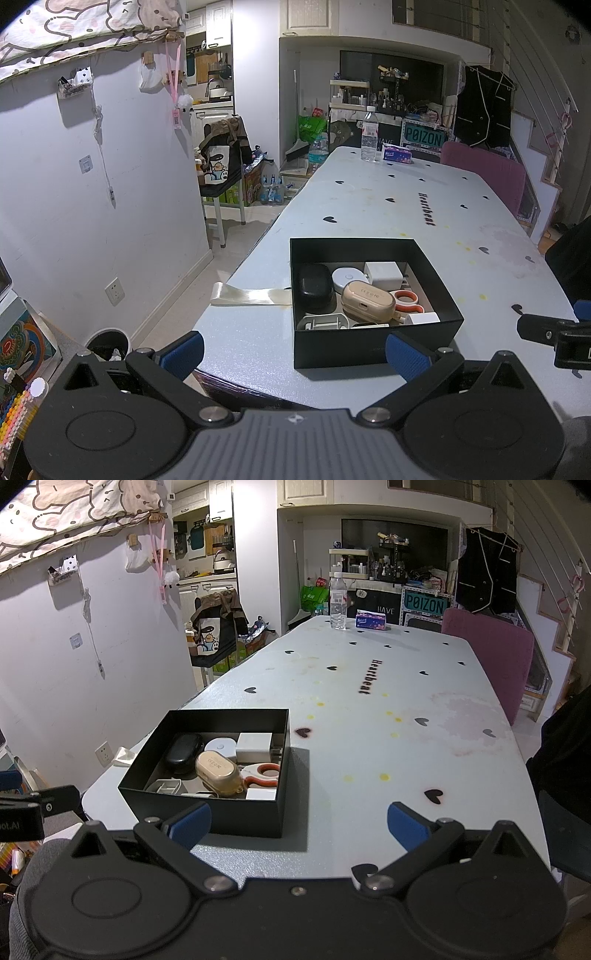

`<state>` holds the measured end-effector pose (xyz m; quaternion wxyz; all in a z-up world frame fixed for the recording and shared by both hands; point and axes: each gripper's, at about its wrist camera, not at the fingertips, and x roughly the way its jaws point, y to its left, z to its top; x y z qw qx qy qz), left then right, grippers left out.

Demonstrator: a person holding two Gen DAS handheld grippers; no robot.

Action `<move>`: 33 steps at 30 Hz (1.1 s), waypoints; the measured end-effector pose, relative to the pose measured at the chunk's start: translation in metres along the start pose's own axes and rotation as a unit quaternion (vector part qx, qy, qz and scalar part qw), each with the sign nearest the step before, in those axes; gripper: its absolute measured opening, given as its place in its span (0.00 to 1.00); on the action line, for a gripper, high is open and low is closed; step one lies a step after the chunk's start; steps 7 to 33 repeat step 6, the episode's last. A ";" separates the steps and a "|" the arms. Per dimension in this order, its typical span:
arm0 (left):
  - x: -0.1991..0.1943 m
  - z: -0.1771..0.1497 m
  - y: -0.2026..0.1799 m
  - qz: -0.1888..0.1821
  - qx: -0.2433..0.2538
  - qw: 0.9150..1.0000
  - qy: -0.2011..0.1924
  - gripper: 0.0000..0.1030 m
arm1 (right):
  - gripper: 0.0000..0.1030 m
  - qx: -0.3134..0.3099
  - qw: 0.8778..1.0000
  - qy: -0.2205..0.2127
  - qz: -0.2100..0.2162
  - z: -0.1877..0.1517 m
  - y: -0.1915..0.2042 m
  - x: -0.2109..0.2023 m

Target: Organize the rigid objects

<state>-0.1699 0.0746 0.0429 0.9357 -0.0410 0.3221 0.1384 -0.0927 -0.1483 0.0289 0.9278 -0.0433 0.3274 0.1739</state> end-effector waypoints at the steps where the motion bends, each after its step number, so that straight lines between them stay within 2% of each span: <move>1: 0.000 0.000 0.000 0.000 0.000 1.000 0.000 1.00 | 1.00 0.000 1.000 0.000 0.000 0.000 0.000 0.000; 33: 0.000 0.000 0.000 0.000 0.000 1.000 0.000 1.00 | 1.00 0.000 1.000 0.000 0.000 0.000 0.000 0.000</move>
